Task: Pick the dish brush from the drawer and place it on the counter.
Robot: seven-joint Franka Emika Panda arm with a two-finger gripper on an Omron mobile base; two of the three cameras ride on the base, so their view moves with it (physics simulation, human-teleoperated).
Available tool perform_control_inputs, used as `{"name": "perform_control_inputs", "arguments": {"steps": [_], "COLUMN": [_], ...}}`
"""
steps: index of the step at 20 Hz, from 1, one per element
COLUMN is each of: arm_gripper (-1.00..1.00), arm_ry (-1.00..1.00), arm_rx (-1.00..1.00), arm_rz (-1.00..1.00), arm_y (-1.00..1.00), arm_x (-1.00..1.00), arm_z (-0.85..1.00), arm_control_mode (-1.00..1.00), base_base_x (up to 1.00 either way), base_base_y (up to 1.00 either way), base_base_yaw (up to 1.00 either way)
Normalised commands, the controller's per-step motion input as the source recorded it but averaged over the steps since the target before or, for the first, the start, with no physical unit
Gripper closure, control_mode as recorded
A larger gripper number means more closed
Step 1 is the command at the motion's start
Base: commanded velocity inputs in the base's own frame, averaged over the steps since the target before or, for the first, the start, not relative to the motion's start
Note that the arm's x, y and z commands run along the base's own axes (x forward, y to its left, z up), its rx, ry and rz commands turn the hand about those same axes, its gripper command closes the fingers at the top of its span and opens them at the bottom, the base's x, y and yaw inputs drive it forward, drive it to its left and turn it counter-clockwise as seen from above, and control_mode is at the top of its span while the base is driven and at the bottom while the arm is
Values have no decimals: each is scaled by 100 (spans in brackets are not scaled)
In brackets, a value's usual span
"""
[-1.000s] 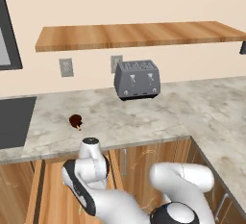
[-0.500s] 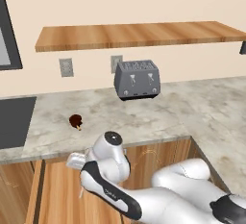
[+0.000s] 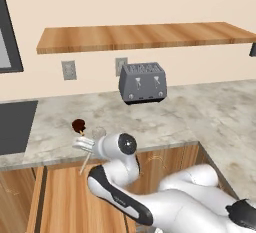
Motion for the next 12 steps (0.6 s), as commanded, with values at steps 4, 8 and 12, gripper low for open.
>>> {"name": "perform_control_inputs", "arguments": {"steps": [4, 8, 12], "arm_gripper": [100, 100, 100], "arm_ry": [0, 42, 56], "arm_rx": [-1, -4, -4], "arm_rz": [-33, -34, -30], "arm_y": [-32, -73, -82], "arm_x": [100, 100, 99], "arm_z": [100, 94, 6], "arm_control_mode": [-100, -100, -100], "base_base_x": [0, 0, 0], "base_base_y": [0, 0, 0], "base_base_yaw": [0, 0, 0]}}
